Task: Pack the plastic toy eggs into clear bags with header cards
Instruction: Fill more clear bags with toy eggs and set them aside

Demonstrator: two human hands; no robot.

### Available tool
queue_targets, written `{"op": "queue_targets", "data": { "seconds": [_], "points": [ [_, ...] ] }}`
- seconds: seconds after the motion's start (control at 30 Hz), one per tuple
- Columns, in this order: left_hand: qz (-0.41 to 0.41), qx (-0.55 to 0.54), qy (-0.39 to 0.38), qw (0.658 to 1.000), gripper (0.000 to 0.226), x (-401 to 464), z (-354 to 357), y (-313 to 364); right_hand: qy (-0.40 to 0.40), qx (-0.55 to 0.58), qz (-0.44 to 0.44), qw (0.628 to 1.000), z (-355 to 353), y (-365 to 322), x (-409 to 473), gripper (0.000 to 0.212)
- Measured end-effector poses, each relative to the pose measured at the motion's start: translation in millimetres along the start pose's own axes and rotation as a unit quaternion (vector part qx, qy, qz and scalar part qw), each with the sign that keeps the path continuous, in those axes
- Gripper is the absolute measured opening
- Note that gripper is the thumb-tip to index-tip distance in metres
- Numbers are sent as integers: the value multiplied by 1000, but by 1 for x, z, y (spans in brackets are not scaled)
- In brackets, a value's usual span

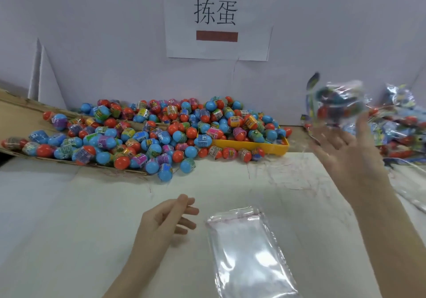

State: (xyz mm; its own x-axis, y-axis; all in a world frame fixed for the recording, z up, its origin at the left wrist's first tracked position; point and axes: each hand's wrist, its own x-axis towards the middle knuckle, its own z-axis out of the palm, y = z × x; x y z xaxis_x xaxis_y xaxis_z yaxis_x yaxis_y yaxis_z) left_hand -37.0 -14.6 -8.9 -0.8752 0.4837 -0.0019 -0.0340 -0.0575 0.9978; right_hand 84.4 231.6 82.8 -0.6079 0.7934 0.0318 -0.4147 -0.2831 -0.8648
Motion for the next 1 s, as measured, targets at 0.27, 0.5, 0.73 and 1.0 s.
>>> {"op": "queue_targets", "data": {
  "seconds": [0.27,0.5,0.73,1.0],
  "points": [
    [301,442,-61,843,32,-6,7,-26,-224,-517,-14,826,1,35,-27,44],
    [333,446,-102,824,32,-7,8,-28,-388,-667,-80,631,-17,81,-47,42],
    [323,341,-78,879,9,-12,10,-23,-287,-534,-50,794,-18,89,-66,45],
    [97,-36,-22,994,27,-15,16,18,-224,-245,105,937,5,62,-73,63]
  ]
}}
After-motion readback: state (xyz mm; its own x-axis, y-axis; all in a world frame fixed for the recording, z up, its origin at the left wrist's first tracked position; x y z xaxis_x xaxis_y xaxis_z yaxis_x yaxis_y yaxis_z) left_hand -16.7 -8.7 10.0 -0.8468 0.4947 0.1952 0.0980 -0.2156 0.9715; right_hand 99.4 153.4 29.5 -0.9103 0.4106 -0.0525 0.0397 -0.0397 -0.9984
